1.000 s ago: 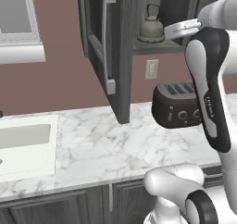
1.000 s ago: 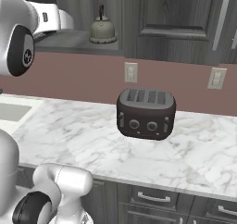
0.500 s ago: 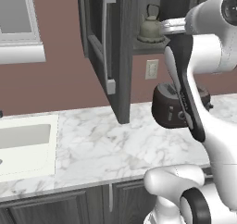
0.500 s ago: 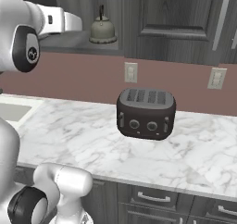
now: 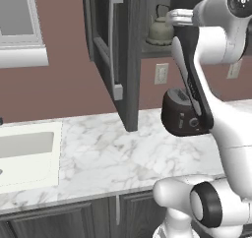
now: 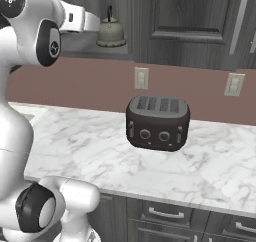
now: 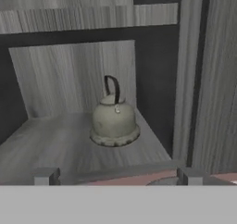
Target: Open the cabinet, pick the kettle from the cabinet, and place it in the sink.
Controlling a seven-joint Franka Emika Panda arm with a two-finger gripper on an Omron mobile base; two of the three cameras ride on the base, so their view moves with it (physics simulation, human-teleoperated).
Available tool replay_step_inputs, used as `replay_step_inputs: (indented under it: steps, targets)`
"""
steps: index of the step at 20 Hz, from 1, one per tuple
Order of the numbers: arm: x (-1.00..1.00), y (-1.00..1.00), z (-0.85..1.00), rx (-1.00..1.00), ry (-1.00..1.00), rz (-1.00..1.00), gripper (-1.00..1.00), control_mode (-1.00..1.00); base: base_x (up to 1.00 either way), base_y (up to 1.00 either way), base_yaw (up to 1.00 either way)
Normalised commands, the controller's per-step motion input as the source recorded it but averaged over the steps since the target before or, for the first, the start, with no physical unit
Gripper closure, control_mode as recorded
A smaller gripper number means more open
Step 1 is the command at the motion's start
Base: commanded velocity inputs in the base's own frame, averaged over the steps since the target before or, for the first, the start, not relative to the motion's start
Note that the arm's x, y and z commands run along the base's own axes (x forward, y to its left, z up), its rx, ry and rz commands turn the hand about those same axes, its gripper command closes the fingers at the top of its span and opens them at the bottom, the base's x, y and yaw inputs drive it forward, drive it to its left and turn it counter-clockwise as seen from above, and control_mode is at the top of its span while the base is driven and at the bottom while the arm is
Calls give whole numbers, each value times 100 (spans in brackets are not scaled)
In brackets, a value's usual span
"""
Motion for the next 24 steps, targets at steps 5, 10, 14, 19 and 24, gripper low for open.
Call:
replay_step_inputs:
  steps: [5, 10, 14, 19, 24]
  targets:
    - [41, -8, 0, 10, 1, 0, -100, -100, 0, 0, 0]
    - [41, -3, 0, 4, 0, 0, -100, -100, 0, 0, 0]
    - [45, 0, 0, 4, 0, 0, -100, -100, 0, 0, 0]
    - [44, -6, 0, 4, 0, 0, -100, -100, 0, 0, 0]
    - [40, -6, 0, 4, 2, 0, -100, -100, 0, 0, 0]
